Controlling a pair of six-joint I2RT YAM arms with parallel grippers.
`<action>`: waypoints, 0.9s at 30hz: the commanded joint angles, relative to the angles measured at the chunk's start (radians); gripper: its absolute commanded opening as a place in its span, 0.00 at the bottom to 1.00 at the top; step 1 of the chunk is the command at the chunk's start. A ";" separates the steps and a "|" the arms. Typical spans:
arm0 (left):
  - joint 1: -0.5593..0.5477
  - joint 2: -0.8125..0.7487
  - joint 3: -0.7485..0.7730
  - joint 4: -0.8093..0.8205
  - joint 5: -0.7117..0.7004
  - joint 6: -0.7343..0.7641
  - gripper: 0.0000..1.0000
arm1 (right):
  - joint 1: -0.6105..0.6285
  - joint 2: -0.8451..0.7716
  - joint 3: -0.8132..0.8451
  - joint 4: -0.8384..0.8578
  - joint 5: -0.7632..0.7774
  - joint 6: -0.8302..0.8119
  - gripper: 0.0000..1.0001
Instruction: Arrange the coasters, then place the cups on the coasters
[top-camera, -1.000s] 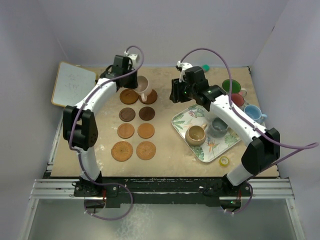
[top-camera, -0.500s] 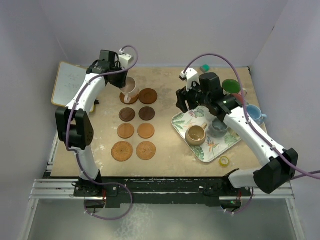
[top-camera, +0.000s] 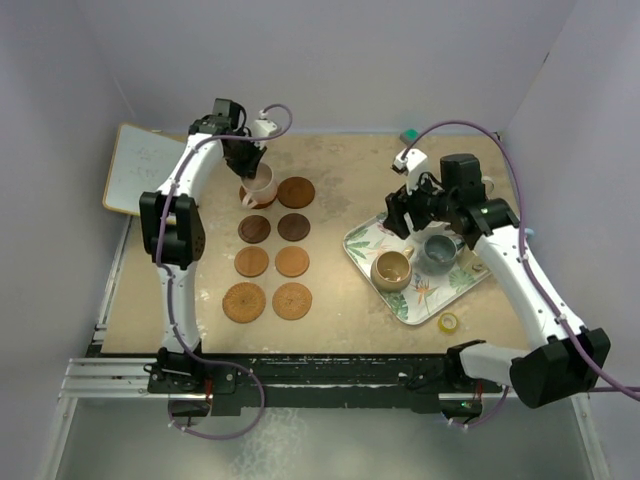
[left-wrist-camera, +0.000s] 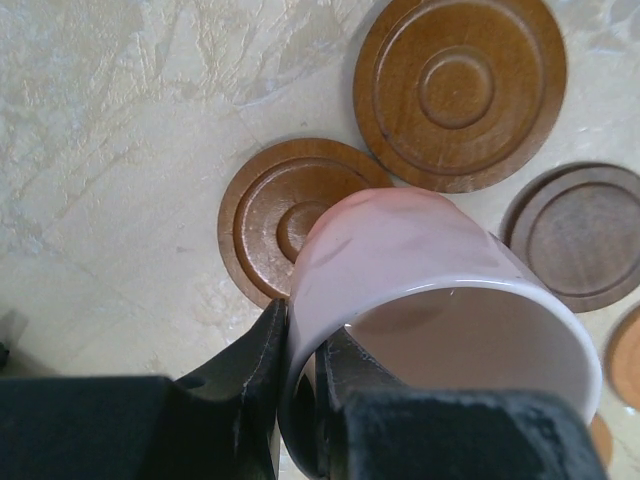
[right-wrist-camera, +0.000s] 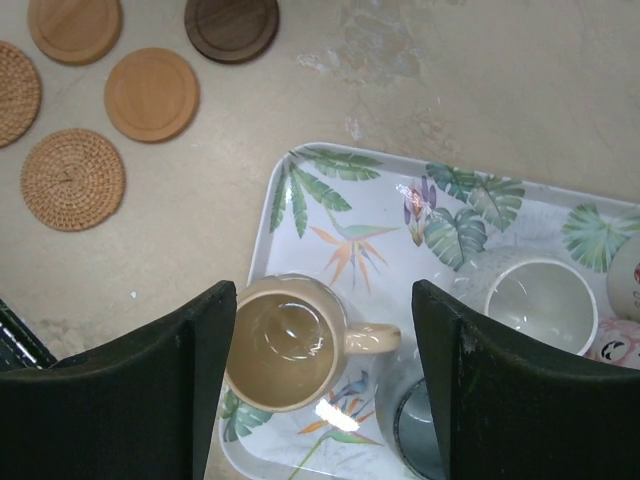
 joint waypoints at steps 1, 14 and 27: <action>0.022 0.037 0.169 -0.071 0.057 0.114 0.03 | 0.001 -0.035 0.001 -0.011 -0.094 -0.041 0.74; 0.024 0.164 0.321 -0.141 0.022 0.219 0.03 | 0.001 0.017 0.016 -0.037 -0.069 -0.043 0.78; 0.026 0.217 0.375 -0.133 0.015 0.227 0.03 | -0.001 0.030 0.018 -0.044 -0.069 -0.042 0.79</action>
